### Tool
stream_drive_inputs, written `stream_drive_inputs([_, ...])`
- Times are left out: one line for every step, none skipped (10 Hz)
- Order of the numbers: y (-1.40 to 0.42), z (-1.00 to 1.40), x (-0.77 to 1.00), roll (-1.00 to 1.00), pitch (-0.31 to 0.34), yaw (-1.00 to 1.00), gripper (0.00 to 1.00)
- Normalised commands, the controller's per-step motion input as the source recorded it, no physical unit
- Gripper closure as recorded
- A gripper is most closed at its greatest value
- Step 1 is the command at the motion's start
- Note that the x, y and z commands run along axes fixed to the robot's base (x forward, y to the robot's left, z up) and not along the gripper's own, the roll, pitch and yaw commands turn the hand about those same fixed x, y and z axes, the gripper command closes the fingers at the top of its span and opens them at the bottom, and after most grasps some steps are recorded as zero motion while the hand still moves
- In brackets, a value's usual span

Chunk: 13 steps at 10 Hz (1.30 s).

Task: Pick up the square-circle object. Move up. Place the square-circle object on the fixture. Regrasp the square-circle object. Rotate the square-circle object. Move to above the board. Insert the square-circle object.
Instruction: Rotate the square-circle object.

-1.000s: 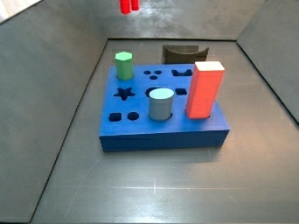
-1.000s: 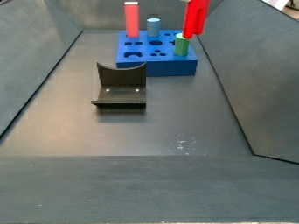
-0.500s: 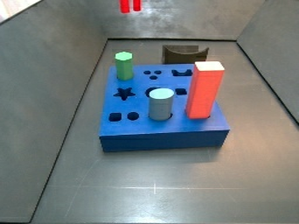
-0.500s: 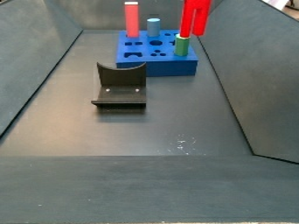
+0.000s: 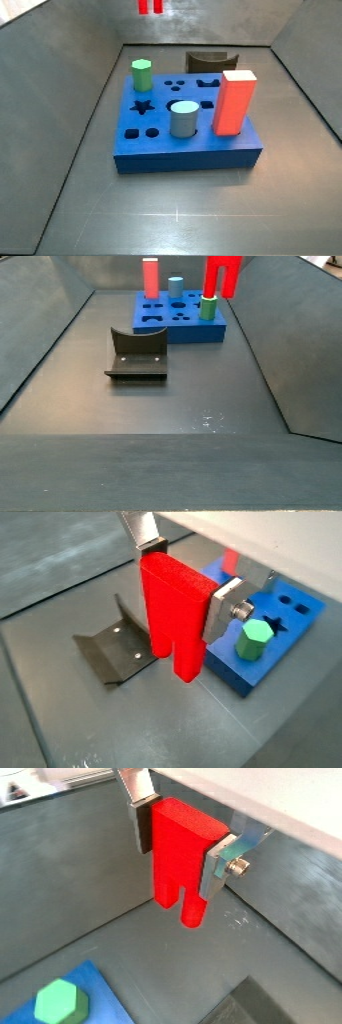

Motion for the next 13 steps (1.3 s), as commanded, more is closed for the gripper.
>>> stream_drive_inputs([0.01,0.01,0.00,-0.13,0.072,-0.41,1.00])
stream_drive_inputs([0.01,0.01,0.00,-0.13,0.071,-0.27,1.00])
stream_drive_inputs([0.00,-1.00,0.00,-0.13,0.070,-0.18,1.00])
stream_drive_inputs([0.00,-1.00,0.01,-0.13,0.055,-0.13,1.00])
stream_drive_inputs([0.00,-1.00,0.02,-0.12,0.005,-0.09,1.00])
stream_drive_inputs([0.01,-1.00,0.01,-0.11,-0.026,-0.07,1.00])
stream_drive_inputs([0.01,-1.00,0.01,-0.10,-0.054,-0.06,1.00])
stream_drive_inputs([0.01,-1.00,0.01,-0.09,-0.060,-0.06,1.00])
stream_drive_inputs([0.02,-1.00,0.01,-0.08,-0.057,-0.06,1.00])
stream_drive_inputs([0.02,-1.00,0.01,-0.07,-0.052,-0.05,1.00])
stream_drive_inputs([0.03,-1.00,0.01,-0.06,-0.050,-0.05,1.00])
stream_drive_inputs([0.03,-1.00,0.01,-0.05,-0.054,-0.05,1.00])
stream_drive_inputs([0.04,-1.00,0.02,-0.05,-0.052,-0.05,1.00])
